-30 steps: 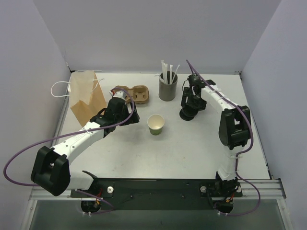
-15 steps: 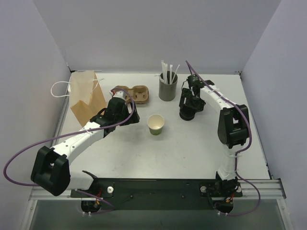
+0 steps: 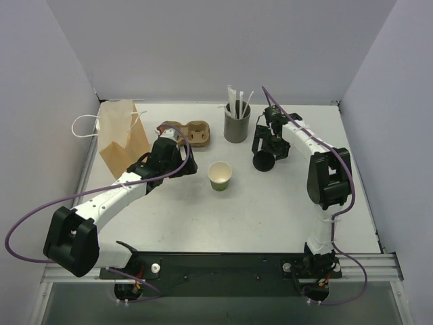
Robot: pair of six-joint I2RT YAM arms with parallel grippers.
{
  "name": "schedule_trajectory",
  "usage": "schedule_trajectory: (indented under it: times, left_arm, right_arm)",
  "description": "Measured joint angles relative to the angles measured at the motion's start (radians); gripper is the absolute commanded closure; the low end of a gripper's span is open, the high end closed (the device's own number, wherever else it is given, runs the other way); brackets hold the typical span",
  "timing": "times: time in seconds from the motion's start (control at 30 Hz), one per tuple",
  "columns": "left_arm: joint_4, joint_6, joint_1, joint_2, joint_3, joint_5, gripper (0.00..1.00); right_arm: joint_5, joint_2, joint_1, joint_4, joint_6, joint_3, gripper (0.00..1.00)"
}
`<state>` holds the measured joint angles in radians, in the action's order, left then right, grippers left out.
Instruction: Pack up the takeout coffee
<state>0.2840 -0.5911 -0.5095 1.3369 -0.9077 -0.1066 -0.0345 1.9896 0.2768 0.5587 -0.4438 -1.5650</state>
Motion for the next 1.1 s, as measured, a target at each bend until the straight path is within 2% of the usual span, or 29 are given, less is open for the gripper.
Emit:
schedule_trajectory:
  times: [0.43, 0.67, 1.1]
  left_arm:
    - [0.0, 0.0, 0.0, 0.0, 0.0, 0.003, 0.03]
    - [-0.001, 0.0, 0.0, 0.0, 0.0, 0.003, 0.03]
    - [-0.002, 0.0, 0.0, 0.0, 0.0, 0.003, 0.03]
  right_arm:
    - [0.017, 0.006, 0.011, 0.003, 0.007, -0.001, 0.16]
    - [0.06, 0.071, 0.019, 0.005, 0.026, -0.029, 0.16]
    - [0.087, 0.086, 0.019, 0.004, 0.029, -0.043, 0.32]
